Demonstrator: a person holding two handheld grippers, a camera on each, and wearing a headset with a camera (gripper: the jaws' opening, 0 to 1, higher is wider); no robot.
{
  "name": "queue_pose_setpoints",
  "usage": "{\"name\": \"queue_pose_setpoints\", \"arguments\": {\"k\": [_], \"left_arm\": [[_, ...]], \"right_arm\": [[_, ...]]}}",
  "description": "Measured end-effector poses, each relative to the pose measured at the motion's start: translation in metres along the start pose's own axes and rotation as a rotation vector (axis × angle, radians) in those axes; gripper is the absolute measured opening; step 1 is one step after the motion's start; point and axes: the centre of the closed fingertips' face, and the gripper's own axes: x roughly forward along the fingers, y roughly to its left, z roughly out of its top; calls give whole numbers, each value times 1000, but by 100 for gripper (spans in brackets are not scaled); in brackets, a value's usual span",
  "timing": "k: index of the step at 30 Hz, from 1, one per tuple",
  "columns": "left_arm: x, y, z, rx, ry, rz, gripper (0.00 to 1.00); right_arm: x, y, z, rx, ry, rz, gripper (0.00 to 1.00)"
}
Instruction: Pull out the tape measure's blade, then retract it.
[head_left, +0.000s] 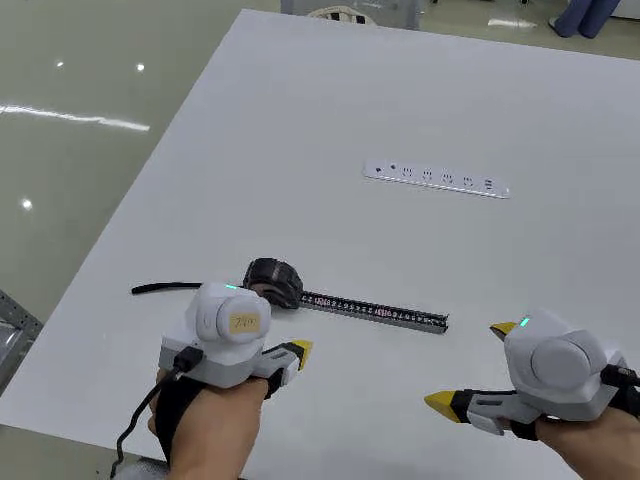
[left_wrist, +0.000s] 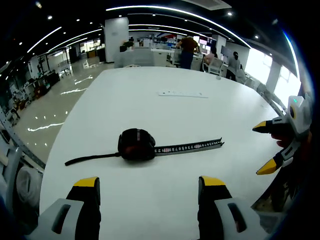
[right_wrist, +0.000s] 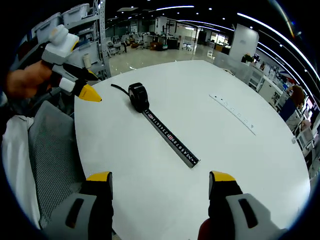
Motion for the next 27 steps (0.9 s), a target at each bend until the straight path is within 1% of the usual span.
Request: {"name": "queue_pose_setpoints", "arguments": {"k": [3,7,9,11,14,16,27], "left_arm": [[0,0,0,-1,0,1,77],[6,5,0,-10,-7,15,76],[9,7,1,-9,-9,20,76],[13,6,1,-19,-9,9,75],[15,6,2,-16,-13,12,75],[16,6,4,-20,-24,11,75],[32,8,11,-25,-18,16,74]], "right_arm": [[1,0,0,0,0,1,81],[15,-5,-2,-53,27,30,80],[19,-7,-4,-64,35,37,80],[23,-9,-5,-80,43,43,80],[28,-12,-7,-93,55,50,80],[32,-15,-9,-101,59,55,80],[51,-31,-18,-143,95,80,78]]}}
